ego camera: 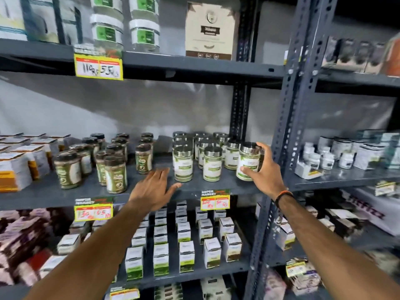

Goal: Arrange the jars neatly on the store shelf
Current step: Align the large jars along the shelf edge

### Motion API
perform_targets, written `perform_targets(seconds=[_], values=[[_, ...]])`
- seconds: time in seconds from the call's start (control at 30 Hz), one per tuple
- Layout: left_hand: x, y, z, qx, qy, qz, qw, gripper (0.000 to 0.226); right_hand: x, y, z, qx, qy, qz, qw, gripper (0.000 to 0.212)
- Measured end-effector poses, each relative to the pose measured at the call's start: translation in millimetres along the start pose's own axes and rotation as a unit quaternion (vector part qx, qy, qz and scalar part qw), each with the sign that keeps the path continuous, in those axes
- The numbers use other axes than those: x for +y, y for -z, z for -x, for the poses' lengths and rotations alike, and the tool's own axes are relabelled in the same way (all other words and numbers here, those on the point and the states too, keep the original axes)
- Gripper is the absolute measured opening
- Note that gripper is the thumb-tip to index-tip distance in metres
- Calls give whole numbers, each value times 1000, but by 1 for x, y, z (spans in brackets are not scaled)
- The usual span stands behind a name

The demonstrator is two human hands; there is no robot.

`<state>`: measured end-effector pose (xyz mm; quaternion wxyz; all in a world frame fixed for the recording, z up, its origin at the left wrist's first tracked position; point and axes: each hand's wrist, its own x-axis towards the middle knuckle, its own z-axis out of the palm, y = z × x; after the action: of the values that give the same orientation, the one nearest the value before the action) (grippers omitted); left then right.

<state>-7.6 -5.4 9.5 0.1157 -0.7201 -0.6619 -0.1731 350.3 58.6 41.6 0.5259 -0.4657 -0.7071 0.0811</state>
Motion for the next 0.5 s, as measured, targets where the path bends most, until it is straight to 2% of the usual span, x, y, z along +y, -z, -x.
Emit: perform_targets(seconds=[0.17,0.4,0.5], values=[[-4,-25,-7,-30,16,-1,999,90,20,-22,-6,-12,-25,-7,1000,92],[-9,-36,-11,-10,12,-38,999,93,34,-42,-9,-30,-54,-21,998,96],[-8,-37,-9,8,5,-47,999,93,35,-46,-8,-34,-61,-23,997,104]])
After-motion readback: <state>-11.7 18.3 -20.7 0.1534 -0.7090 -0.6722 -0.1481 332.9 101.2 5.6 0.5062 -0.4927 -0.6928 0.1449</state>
